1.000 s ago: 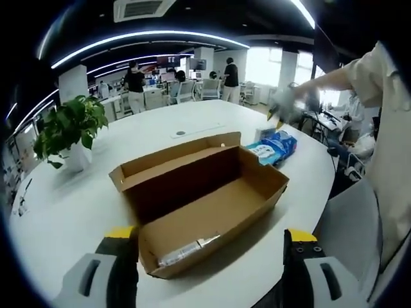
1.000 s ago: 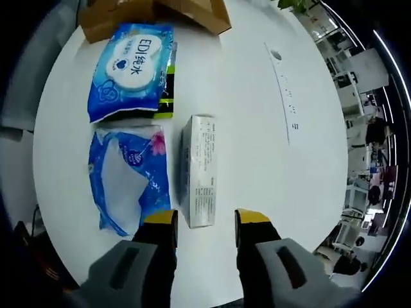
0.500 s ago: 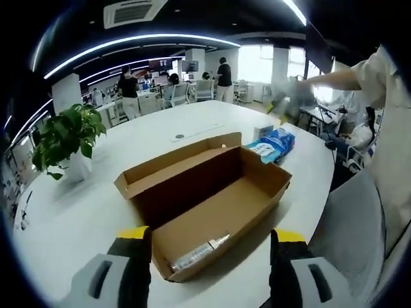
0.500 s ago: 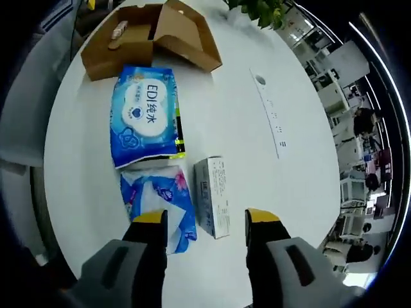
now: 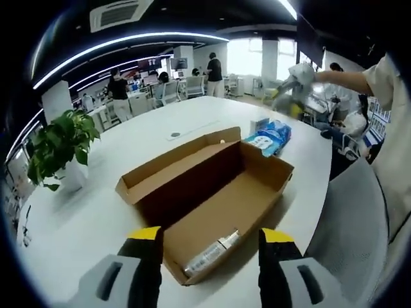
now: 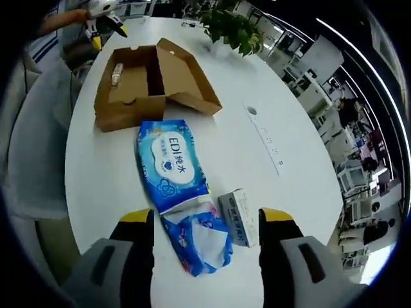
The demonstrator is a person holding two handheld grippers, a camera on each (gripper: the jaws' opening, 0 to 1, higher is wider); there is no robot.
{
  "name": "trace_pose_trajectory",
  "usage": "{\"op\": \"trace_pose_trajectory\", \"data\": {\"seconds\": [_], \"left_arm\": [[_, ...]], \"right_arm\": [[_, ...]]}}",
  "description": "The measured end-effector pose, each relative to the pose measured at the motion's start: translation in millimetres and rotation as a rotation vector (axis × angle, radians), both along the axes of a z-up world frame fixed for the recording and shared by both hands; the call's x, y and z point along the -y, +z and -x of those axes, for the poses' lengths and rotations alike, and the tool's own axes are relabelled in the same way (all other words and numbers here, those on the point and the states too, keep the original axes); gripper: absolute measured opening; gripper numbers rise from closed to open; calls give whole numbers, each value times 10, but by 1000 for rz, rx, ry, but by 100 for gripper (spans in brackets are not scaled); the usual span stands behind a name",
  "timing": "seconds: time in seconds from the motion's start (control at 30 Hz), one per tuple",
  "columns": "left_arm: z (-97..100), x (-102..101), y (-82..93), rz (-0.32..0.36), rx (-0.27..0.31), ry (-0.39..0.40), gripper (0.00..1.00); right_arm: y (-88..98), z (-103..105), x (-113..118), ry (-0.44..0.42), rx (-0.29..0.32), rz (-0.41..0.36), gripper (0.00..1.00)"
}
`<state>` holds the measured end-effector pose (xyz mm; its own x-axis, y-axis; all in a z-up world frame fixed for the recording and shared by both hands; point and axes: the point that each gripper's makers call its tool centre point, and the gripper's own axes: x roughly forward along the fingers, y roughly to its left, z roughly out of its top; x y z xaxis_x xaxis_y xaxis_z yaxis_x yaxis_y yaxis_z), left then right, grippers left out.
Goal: Operate the shoe box by opening the lid, removing the specified soft item, and placing it in the target area until the item is outside and the box remains undamaged.
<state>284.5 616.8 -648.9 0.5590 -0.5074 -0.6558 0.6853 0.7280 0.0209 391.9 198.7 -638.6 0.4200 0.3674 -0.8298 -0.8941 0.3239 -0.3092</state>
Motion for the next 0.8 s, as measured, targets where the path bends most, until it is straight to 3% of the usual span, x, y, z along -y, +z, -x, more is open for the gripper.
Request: {"op": "trace_pose_trajectory", "data": {"seconds": [0.53, 0.8], "left_arm": [[-171, 92, -48, -103, -63, -177, 58], [-282, 39, -85, -176, -103, -248, 56]], "right_arm": [[337, 667, -372, -164, 18, -241, 81], [449, 1008, -564, -187, 8, -336, 87]]}}
